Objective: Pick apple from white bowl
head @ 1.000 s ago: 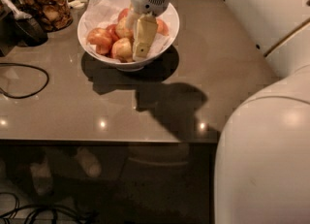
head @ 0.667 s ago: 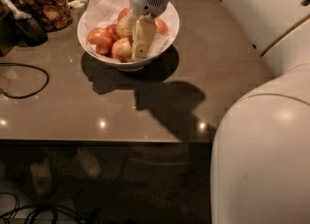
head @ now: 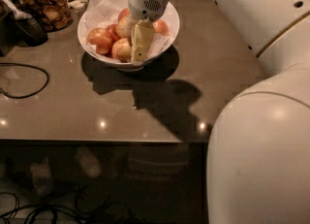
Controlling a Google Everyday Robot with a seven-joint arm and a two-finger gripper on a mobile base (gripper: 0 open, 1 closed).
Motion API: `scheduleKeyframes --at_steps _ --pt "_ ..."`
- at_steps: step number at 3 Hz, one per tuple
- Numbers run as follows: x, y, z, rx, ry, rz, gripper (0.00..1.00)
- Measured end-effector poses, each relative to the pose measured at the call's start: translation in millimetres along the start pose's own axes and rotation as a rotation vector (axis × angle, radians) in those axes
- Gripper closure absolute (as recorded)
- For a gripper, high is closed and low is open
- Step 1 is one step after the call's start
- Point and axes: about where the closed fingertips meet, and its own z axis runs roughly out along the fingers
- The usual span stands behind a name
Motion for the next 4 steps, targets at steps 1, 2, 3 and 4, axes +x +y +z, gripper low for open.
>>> scheduleKeyframes --at_steps 1,2,3,4 --pt "0.8 0.6 7.9 -0.017 0.003 0.002 0.27" --pt "0.8 0.6 9.8 -0.021 0.005 0.001 0.27" --pt "1.4 -1.8 14.6 -0.030 0.010 -0.007 0.27" --pt "3.1 -7.0 17.5 -0.029 0.020 -0.015 0.27"
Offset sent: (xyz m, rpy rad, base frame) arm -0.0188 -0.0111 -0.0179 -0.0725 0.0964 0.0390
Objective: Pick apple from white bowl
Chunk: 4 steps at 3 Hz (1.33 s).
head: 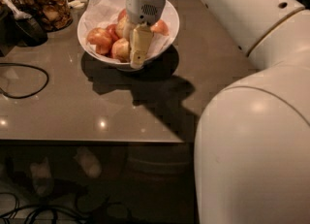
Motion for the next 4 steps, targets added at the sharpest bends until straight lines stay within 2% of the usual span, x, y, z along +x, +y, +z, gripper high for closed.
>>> scheduleKeyframes --at_steps 4 --pt "1 -14 15 -0.021 0.016 -0.024 0.27"
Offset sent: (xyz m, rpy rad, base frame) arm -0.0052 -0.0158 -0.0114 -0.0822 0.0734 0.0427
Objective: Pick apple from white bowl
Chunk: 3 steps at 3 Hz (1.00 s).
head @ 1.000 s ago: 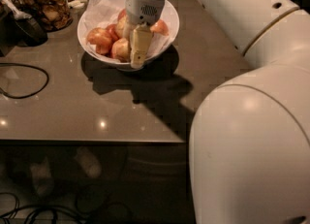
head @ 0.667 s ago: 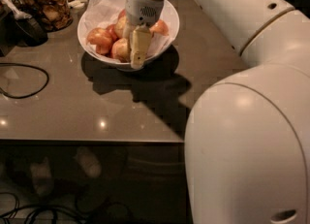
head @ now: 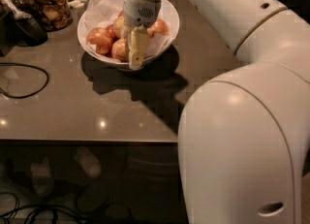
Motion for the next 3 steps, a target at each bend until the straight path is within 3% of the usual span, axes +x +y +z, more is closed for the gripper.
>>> scheduleKeyframes --at_steps 1,3 --pt "-1.9 -0.8 1.3 -0.005 -0.001 -0.006 0.45" --pt "-2.0 -0.9 1.4 -0.005 -0.001 -0.006 0.91"
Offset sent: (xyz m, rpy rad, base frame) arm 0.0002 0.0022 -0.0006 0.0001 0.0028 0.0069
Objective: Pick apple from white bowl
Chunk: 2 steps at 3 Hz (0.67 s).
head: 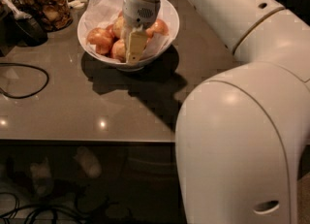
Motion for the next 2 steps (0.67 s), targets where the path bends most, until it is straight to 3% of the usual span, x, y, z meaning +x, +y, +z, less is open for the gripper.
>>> scheduleKeyframes --at_steps 1,2 --pt "0.0 0.0 0.0 0.000 0.000 0.000 1.00" --pt "-3.3 -7.3 -0.9 0.032 -0.013 0.000 1.00"
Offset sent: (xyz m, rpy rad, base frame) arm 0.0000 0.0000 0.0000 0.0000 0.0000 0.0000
